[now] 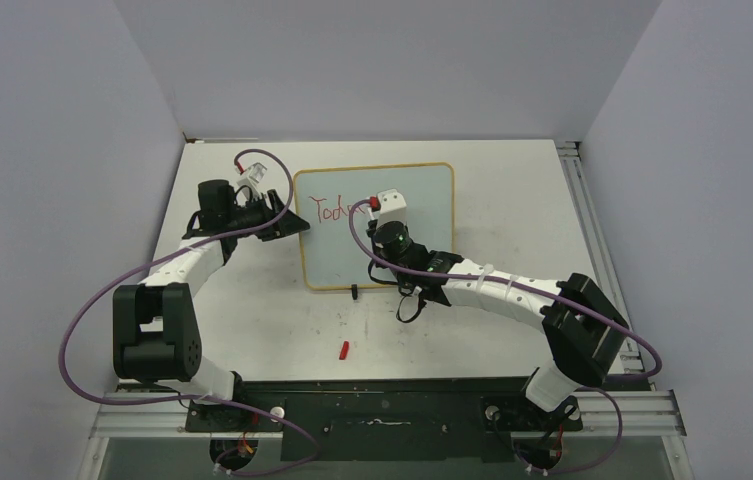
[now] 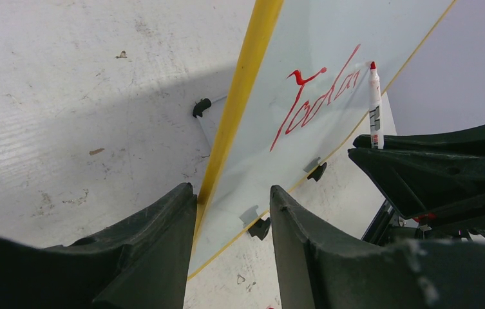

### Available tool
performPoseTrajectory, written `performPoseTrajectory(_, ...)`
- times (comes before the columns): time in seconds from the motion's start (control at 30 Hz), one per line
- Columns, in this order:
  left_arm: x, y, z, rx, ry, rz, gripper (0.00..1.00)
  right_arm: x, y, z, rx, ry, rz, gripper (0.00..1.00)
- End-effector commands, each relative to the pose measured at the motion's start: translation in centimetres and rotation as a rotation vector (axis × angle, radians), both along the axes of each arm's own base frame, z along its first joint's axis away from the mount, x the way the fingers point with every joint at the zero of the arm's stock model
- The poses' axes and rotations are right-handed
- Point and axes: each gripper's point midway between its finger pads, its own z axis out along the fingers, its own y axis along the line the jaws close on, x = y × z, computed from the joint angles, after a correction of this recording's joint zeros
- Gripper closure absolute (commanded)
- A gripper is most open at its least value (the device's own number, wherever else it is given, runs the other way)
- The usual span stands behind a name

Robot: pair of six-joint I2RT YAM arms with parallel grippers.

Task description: Write a sentence on the whiteboard

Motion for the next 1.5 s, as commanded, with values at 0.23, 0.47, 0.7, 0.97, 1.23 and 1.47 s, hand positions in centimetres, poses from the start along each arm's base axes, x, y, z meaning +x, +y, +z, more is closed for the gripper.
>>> performPoseTrajectory(0.23, 0.2, -0.5, 2.1, -0.01, -0.087, -0.042, 0.57, -0.4, -0.2, -0.9, 0.037, 0.038, -0.015, 0.95)
performPoseTrajectory(0.47, 0.2, -0.6, 2.2, -0.012, -0.09, -0.043, 0.57, -1.4, 0.0, -2.0, 0.033, 0.066, 0.012, 0.95)
performPoseTrajectory(0.7, 0.2, -0.5, 2.1, -0.012, -0.088, -0.042, 0.57, -2.4, 1.2, -2.4, 0.026, 0.07, 0.052, 0.95)
performPoseTrajectory(0.97, 0.2, -0.6, 2.2, -0.013, -0.088, -0.042, 0.57, -3.3, 2.1, -2.5, 0.019, 0.069, 0.08, 0.95)
performPoseTrajectory(1.23, 0.3, -0.4, 2.0, -0.006, -0.085, -0.031, 0.57, -4.2, 3.2, -0.9, 0.02, 0.037, 0.13, 0.95)
performPoseTrajectory(1.47, 0.3, -0.4, 2.0, -0.005, -0.08, -0.027, 0.57, -4.7, 3.2, 2.3, 0.044, -0.021, 0.134, 0.95)
